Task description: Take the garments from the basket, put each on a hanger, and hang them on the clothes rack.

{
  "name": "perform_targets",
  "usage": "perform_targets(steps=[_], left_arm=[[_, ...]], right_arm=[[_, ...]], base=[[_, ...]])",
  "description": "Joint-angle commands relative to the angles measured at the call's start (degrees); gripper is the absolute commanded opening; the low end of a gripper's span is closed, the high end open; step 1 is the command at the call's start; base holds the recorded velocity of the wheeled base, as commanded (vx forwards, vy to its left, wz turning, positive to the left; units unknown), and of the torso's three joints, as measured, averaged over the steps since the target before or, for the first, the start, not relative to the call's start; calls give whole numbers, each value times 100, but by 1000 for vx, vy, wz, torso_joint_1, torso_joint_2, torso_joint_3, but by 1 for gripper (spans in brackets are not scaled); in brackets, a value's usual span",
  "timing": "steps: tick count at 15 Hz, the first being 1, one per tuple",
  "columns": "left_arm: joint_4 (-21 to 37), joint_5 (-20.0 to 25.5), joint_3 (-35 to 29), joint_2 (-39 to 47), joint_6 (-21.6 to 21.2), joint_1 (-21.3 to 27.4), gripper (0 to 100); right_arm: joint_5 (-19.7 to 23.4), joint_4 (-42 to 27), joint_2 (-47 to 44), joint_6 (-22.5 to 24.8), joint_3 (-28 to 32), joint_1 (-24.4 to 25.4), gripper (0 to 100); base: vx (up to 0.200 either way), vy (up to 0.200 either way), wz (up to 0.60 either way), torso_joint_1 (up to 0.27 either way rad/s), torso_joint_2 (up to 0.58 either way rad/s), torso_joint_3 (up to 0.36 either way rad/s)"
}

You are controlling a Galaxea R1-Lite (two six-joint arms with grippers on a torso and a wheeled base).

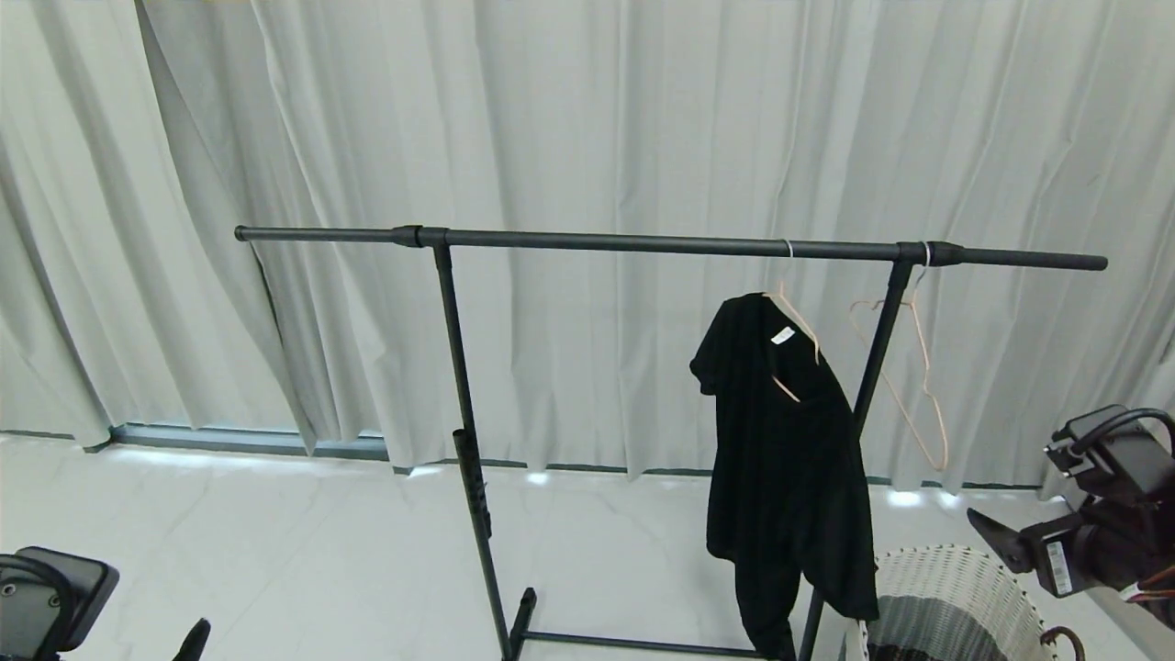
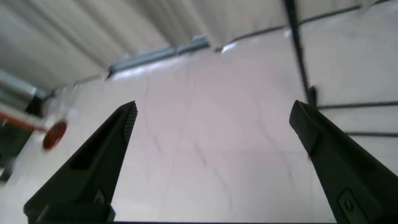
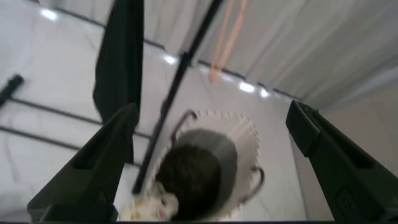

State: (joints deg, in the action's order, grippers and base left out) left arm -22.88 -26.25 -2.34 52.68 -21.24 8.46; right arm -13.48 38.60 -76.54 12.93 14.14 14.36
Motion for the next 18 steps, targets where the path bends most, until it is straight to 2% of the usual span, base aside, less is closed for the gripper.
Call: perform_targets(steps=[1,4,6,8,9,11,14,18], left_arm=[[170,67,234,-135,278,-477,100],[592,85,234,-214,691,-468,100],[1260,120,234,-627,770,-459,100],[1866,427,234,-1260,726,-415,100],[1858,594,234,-1339,735,-407,100],[1866,603,234,-1339,735,-389,100],[1866,594,234,-1348,735,-20,100],[1866,594,234,-1110,779,138,100]], right_arm=[[-40,8,70,60,-439,-179,100],[-269,8,61,166,-790,-627,100],[-313,8,61,166,-808,-917,100],[-322,8,70,157,-825,-1120,100],[-322,16,105,148,-887,-1260,100],[-322,16,210,148,-1036,-1295,100],[-392,16,500,148,-1414,-1295,100],[-410,-212,843,148,-1414,-1348,100]], base=[[-200,0,0,7,2,7],[0,0,0,0,0,0],[0,0,0,0,0,0],[0,0,0,0,0,0],[0,0,0,0,0,0],[0,0,0,0,0,0],[0,0,0,0,0,0],[0,0,0,-24,60,34]])
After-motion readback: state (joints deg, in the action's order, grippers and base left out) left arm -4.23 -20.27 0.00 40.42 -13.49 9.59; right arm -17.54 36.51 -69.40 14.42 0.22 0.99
